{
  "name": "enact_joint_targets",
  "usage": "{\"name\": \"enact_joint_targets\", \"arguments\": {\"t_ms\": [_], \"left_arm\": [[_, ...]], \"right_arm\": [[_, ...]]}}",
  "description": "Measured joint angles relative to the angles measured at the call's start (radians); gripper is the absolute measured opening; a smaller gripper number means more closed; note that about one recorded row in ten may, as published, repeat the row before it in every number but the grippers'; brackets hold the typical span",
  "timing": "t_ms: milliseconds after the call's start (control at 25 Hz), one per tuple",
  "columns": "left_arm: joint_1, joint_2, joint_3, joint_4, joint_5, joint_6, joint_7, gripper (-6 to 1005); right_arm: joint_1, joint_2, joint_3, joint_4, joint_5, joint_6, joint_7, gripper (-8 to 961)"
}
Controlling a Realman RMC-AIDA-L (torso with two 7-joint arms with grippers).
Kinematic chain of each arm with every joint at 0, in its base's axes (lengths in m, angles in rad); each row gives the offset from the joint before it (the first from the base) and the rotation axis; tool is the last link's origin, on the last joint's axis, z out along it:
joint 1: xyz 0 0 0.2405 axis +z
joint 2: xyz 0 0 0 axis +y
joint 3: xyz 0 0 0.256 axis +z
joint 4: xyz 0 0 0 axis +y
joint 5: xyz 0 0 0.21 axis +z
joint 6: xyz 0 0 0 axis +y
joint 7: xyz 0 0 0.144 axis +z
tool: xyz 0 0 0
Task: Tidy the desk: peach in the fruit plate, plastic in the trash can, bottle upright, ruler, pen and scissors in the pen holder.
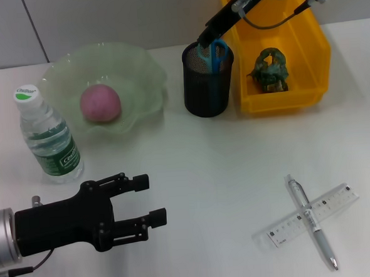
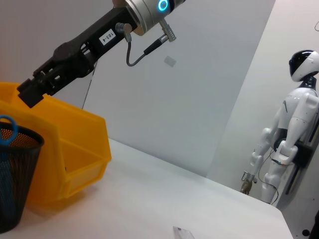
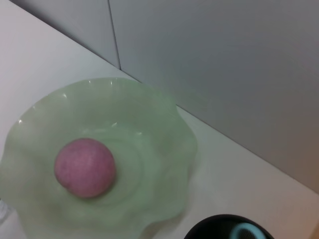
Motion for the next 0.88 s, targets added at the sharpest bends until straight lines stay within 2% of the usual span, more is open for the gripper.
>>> {"name": "enact_joint_targets", "arguments": {"t_ms": [120, 240, 320, 440, 480, 560, 640, 680, 720, 880], "left_arm": [[-0.001, 0.000, 0.000, 0.000, 0.000, 0.000, 0.000, 804], [-0.001, 0.001, -0.001, 0.000, 0.000, 0.000, 0.000, 804], [0.000, 0.000, -0.001, 0.000, 0.000, 0.001, 0.000, 804], [0.000, 0.000, 0.001, 0.000, 0.001, 0.003, 0.003, 803], [0.002, 0.000, 0.006, 0.000, 0.005, 0.004, 0.010, 803], [0.003, 0.000, 0.007, -0.001, 0.008, 0.001, 0.011, 802], [0.003, -0.001, 0.007, -0.005, 0.010, -0.010, 0.012, 802], [0.003, -0.001, 0.005, -0.013, 0.011, -0.021, 0.012, 802], [0.003, -0.001, 0.005, -0.013, 0.011, -0.021, 0.012, 802], [0.009, -0.001, 0.001, -0.021, 0.011, -0.027, 0.031, 803]], "right_arm": [[-0.011, 0.008, 0.000, -0.029, 0.003, 0.002, -0.009, 377], [-0.063, 0.036, 0.003, -0.148, 0.031, -0.011, -0.044, 505], [-0.108, 0.051, -0.004, -0.243, 0.082, -0.041, -0.082, 535], [-0.157, 0.056, -0.010, -0.319, 0.186, -0.108, -0.143, 579], [-0.182, 0.053, -0.003, -0.333, 0.261, -0.160, -0.179, 594], [-0.192, 0.048, 0.003, -0.333, 0.292, -0.183, -0.193, 624], [-0.217, 0.031, 0.013, -0.321, 0.372, -0.250, -0.235, 653], [-0.237, 0.014, 0.016, -0.304, 0.424, -0.314, -0.274, 668], [-0.237, 0.014, 0.016, -0.304, 0.424, -0.314, -0.274, 668], [-0.286, -0.014, 0.008, -0.282, 0.436, -0.427, -0.378, 667]]}}
